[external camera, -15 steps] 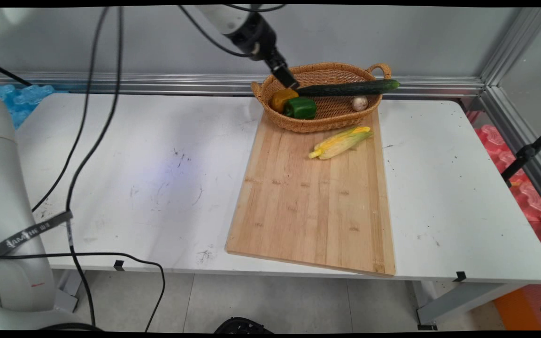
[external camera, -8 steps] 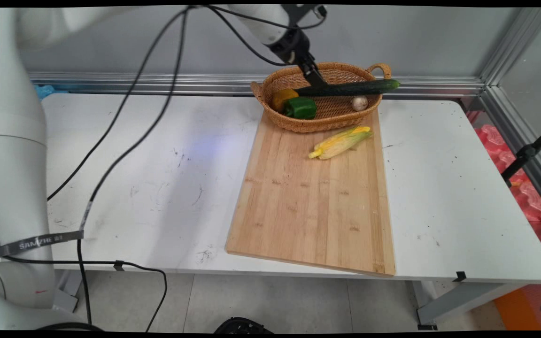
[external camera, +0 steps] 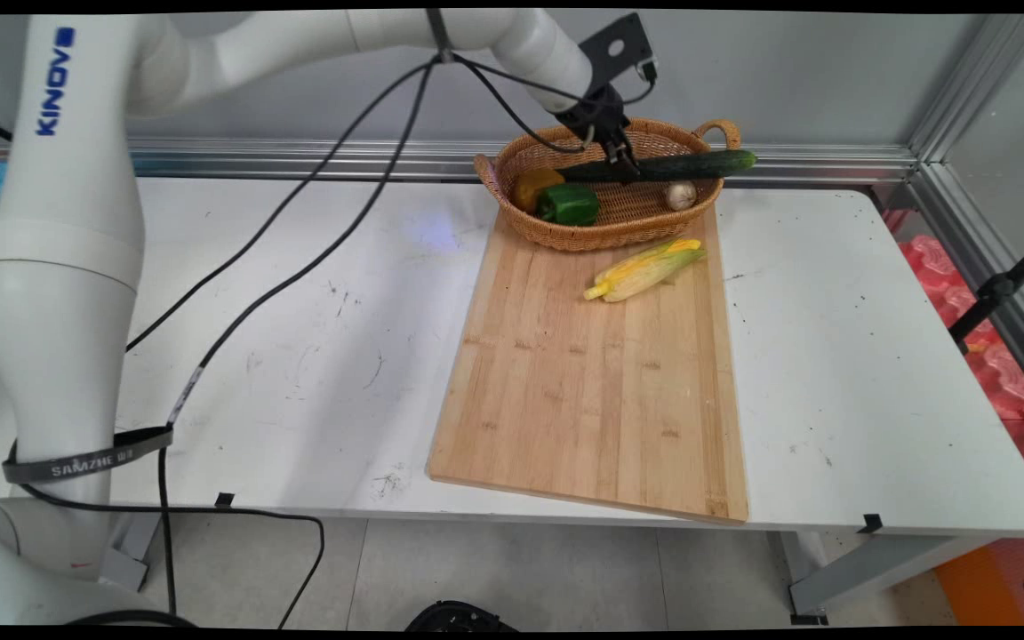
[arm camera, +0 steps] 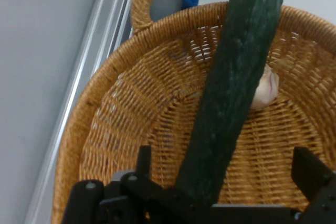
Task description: Pick up the cucumber from the vegetable basket
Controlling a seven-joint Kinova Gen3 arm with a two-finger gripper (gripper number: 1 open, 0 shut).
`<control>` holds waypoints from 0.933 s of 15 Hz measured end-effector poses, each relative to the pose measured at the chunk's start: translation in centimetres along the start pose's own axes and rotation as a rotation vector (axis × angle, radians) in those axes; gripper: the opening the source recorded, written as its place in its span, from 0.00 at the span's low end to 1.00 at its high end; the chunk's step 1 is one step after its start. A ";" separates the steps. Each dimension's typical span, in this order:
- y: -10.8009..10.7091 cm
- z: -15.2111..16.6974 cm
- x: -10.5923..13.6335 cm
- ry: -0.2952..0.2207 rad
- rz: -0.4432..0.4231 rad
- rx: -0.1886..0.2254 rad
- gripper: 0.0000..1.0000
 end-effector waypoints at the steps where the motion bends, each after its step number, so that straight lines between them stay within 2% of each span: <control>1: 0.0 0.8 0.0 -0.001 0.029 0.003 1.00; 9: 0.6 4.9 0.1 -0.011 0.219 -0.001 1.00; 10: 0.7 5.3 0.2 -0.012 0.241 -0.003 0.00; 14: 0.7 5.9 0.4 -0.011 0.302 -0.003 0.00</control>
